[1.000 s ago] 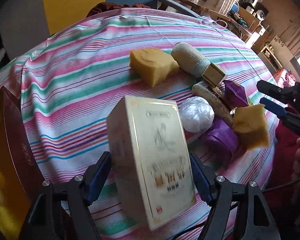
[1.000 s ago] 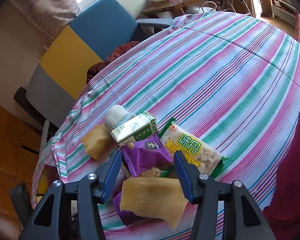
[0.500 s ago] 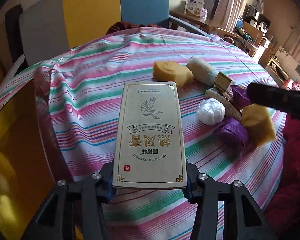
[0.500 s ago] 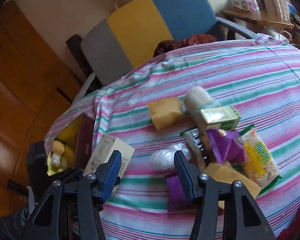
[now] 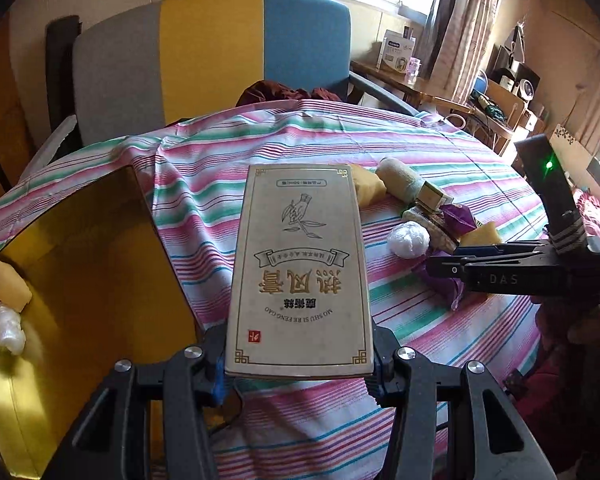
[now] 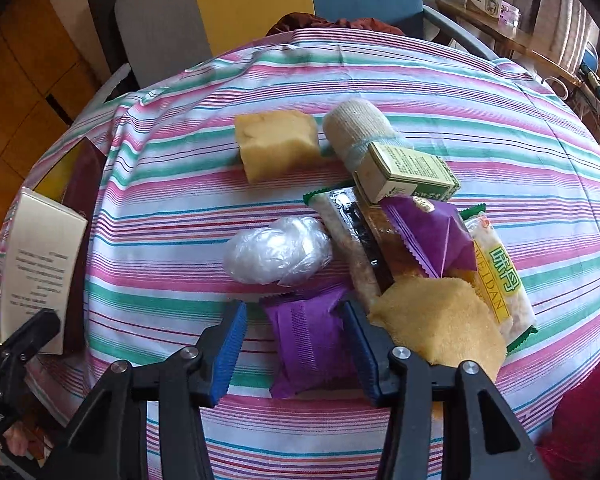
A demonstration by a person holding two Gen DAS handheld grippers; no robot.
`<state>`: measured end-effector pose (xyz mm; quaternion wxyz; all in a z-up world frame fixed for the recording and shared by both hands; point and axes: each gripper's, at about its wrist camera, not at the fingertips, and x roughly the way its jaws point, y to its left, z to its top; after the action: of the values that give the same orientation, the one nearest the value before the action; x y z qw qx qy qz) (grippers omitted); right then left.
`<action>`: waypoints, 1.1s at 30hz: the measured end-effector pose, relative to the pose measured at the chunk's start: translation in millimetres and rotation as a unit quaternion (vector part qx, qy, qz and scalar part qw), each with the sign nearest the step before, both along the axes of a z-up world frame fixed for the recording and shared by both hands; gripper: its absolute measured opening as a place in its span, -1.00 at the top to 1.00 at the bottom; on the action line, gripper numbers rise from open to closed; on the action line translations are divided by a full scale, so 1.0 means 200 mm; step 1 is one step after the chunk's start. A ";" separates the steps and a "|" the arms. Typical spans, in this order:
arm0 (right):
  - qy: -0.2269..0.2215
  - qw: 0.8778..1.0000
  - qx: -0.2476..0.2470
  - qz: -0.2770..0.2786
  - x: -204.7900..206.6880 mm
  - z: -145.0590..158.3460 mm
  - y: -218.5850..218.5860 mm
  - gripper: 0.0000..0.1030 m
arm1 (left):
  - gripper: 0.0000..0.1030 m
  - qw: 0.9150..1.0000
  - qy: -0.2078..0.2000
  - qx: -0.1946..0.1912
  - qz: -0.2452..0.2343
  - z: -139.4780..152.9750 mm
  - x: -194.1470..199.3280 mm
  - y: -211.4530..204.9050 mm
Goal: Organize objects
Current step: 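Place the cream box in the gold tray with the left tool while the right tool grasps a purple packet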
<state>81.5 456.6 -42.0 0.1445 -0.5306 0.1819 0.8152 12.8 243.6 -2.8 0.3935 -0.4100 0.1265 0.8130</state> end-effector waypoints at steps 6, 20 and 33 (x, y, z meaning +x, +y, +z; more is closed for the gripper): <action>-0.068 0.997 0.024 -0.001 -0.03 -0.10 -0.01 0.16 | 0.00 0.999 -0.002 0.023 0.033 0.08 -0.04 -0.20; -0.071 0.997 0.040 0.009 -0.01 -0.11 -0.01 0.26 | 0.00 0.972 -0.052 -0.005 0.229 -0.07 -0.30 -0.98; -0.070 0.997 0.040 0.009 0.00 -0.12 -0.01 0.26 | -0.01 0.950 -0.096 -0.058 0.293 -0.27 -0.57 -1.10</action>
<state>81.6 455.4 -66.0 0.1705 -0.5814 0.1333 0.7843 -101.9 22.8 -56.6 0.1243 -0.5271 0.0092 0.8406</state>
